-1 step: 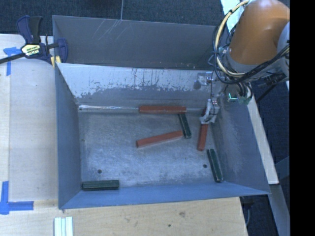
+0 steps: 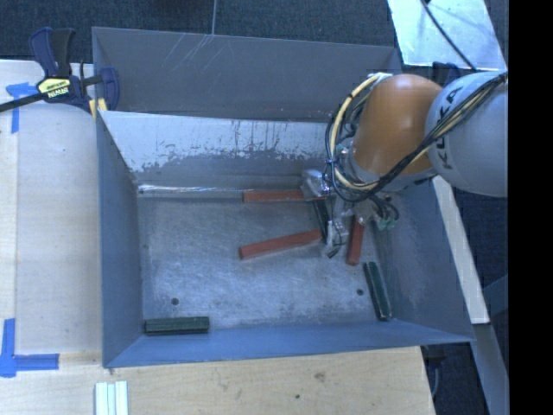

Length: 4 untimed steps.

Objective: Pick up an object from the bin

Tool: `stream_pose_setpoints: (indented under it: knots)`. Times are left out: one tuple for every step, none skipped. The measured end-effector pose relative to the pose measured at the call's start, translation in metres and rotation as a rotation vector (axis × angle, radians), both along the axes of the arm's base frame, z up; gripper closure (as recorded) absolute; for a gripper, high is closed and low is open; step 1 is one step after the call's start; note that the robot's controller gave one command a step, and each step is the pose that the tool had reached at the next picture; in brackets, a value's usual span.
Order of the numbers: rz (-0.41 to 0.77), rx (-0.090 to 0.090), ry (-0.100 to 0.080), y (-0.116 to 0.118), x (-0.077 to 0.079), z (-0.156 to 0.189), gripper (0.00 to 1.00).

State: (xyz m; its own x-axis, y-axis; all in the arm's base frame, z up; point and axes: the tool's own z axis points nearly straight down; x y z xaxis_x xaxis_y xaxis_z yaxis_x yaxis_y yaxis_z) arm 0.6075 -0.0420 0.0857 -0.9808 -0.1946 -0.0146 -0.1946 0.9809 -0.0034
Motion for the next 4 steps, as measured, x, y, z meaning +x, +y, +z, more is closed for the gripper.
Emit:
stream_pose_setpoints:
  knots:
    - [0.055,0.002,0.006,0.066,0.007,-0.014,0.00]
    - [0.051,0.001,0.005,0.063,0.008,-0.013,1.00]
    - [0.059,-0.001,0.002,0.052,0.002,0.121,1.00]
    - [0.268,0.000,0.016,0.096,-0.022,0.067,1.00]
